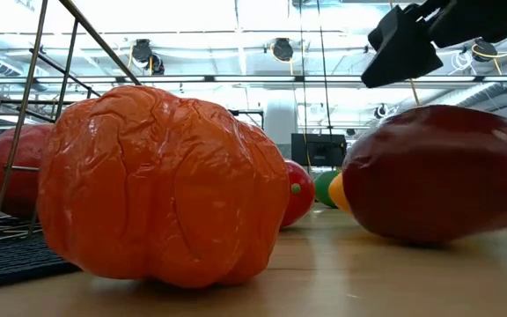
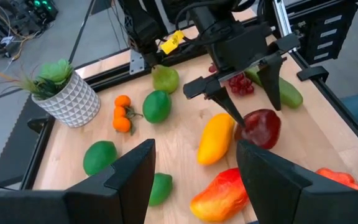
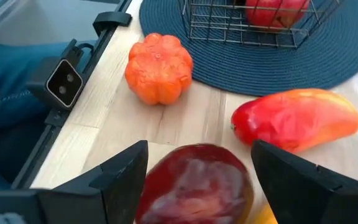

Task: Build produce basket
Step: Put the dark red apple into the gold wire basket

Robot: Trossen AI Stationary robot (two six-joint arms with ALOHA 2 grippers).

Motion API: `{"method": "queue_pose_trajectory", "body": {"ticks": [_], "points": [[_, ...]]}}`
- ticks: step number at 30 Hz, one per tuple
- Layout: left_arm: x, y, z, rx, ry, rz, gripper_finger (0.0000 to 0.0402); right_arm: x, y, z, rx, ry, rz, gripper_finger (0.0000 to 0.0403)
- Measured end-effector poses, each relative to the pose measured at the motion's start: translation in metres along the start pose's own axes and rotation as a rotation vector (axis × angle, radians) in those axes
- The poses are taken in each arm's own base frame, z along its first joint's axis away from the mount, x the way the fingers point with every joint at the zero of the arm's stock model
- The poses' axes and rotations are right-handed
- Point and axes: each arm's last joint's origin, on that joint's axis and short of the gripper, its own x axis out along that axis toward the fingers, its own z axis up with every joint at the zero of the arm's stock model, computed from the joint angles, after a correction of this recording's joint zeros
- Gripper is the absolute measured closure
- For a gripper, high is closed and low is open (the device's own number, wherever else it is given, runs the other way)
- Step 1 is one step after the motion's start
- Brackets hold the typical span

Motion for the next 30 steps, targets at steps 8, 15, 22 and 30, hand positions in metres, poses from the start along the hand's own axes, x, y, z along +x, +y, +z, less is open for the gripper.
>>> {"method": "queue_pose_trajectory", "body": {"ticks": [8, 15, 22, 30], "points": [[0.0, 0.0, 0.0, 0.006, 0.0, 0.0, 0.0178, -0.002, 0.012, -0.004, 0.169, 0.003, 0.027, 0.0115], [0.0, 0.0, -0.001, 0.009, 0.005, -0.002, 0.0178, -0.018, 0.051, -0.013, 0.278, -0.039, 0.044, 0.008], [0.0, 0.0, 0.001, -0.002, -0.006, -0.001, 0.0178, -0.03, 0.073, -0.026, 0.292, -0.167, -0.116, 0.0076], [0.0, 0.0, 0.001, -0.007, -0.014, -0.001, 0.0178, -0.013, 0.088, -0.042, 0.224, -0.172, -0.112, 0.0038]]}}
